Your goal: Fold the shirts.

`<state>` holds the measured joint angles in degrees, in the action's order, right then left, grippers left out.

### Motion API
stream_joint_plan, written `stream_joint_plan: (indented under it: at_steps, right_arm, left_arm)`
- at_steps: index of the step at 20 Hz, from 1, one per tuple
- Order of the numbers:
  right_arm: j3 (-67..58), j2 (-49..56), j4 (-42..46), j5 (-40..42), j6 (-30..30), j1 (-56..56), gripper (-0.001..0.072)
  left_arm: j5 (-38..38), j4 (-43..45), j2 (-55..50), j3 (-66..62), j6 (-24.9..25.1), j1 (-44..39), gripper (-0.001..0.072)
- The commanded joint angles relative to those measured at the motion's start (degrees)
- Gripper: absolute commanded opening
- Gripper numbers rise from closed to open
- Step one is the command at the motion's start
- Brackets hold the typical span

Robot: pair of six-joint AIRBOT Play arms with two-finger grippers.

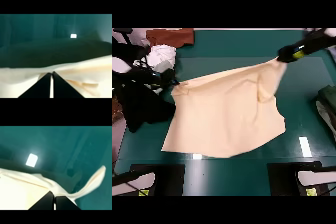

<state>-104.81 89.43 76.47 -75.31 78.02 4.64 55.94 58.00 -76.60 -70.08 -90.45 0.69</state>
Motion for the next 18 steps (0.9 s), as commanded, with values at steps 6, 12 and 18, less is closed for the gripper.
stream_joint_plan:
  at_steps: [6, 12, 18]
  right_arm:
    - [-7.23, 13.75, 4.55, -4.96, 3.28, 4.13, 0.0013]
    - [7.30, 3.91, 17.14, -1.99, 15.82, 10.56, 0.0012]
    - [20.41, -1.14, 11.43, 7.02, 21.07, 13.64, 0.0015]
  left_arm:
    - [-16.52, 6.25, -11.39, -3.74, 2.84, 0.07, 0.0025]
    - [-7.67, 19.04, -11.37, -10.27, 0.48, 1.03, 0.0025]
    - [-1.68, 19.37, -11.82, -10.21, 0.94, 2.56, 0.0029]
